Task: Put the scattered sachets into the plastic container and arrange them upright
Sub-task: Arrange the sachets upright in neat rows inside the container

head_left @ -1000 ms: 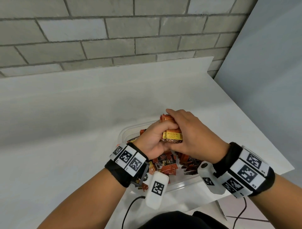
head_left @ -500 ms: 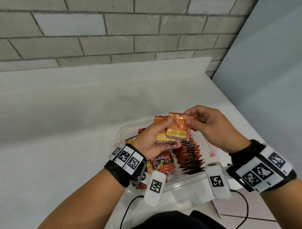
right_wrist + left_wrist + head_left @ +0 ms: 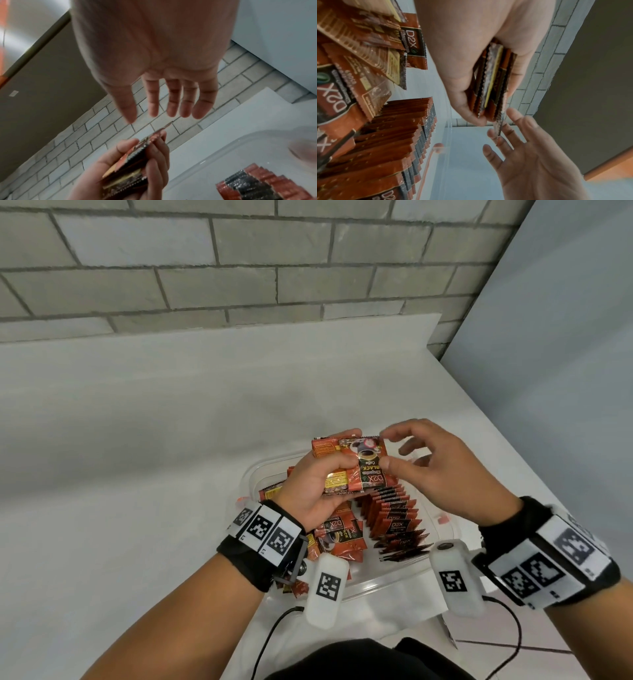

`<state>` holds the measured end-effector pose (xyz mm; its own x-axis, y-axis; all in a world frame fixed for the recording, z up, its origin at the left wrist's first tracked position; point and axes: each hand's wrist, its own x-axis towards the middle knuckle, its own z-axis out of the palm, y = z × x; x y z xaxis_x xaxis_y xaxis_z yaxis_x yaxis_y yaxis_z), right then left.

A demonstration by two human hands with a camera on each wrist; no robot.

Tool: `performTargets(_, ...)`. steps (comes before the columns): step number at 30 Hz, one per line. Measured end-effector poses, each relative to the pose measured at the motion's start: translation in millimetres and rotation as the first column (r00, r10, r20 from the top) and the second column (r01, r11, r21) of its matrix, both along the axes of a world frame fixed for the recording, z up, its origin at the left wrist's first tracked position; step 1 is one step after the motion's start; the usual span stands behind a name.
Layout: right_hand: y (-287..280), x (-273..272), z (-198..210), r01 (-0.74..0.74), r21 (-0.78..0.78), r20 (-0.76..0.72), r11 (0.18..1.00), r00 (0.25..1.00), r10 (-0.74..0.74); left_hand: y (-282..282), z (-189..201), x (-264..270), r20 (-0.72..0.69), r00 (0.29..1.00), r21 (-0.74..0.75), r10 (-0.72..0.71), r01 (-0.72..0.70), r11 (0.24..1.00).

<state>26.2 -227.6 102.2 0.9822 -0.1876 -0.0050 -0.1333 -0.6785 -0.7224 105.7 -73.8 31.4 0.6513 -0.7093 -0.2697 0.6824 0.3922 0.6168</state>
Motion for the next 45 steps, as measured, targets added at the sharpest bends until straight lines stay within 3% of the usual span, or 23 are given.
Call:
performTargets(2,2.3,3.7,-0.9,0.098,0.029,-0.107,0.995,0.990,-0.094,-0.2,0.6,-1.2,0.028,1.000,0.006,0.010,-0.010,1.000)
performTargets(6,9.2,1.6,-6.9,0.199,0.388,-0.326,0.900,0.943,-0.068,0.4,-1.2,-1.3,0.064,0.997,0.042,0.054,-0.056,0.998)
performTargets(12,3.9,8.3,-5.2,0.224,0.385,-0.221,0.895,0.964,-0.146,1.2,2.1,-2.9,0.091,0.995,0.070,0.042,-0.048,0.996)
performTargets(17,2.9,3.4,-10.2,0.294,0.586,-0.302,0.755,0.944,-0.133,1.0,0.3,-3.1,0.103,0.991,0.047,0.083,-0.088,0.995)
performTargets(20,-7.0,-2.3,-8.9,0.234,0.613,-0.218,0.755,0.968,-0.123,0.8,2.2,-3.3,0.108,0.992,0.034,0.061,-0.065,0.997)
performTargets(23,-24.7,-11.5,-2.5,0.100,0.396,-0.109,0.913,0.992,-0.062,0.7,1.4,-2.9,0.058,0.992,0.044,0.108,-0.111,0.993)
performTargets(26,-38.3,-25.0,-0.1,-0.135,0.137,-0.200,0.981,0.966,0.161,1.1,1.1,-1.9,0.066,0.989,0.074,0.129,-0.134,0.988)
performTargets(30,-44.0,-42.6,-6.3,-0.346,-0.036,-0.323,0.937,0.892,0.317,0.2,1.1,-2.6,0.074,0.991,0.088,0.113,-0.120,0.989)
performTargets(38,-37.7,-52.4,-19.2,-0.483,-0.179,-0.452,0.857,0.814,0.365,0.2,2.8,-3.9,0.081,0.992,0.132,0.094,-0.104,0.986)
performTargets(45,-34.5,-55.4,-34.5,-0.492,-0.454,-0.314,0.742,0.868,0.384,1.0,3.0,-4.0,0.086,0.993,0.129,0.084,-0.095,0.987)
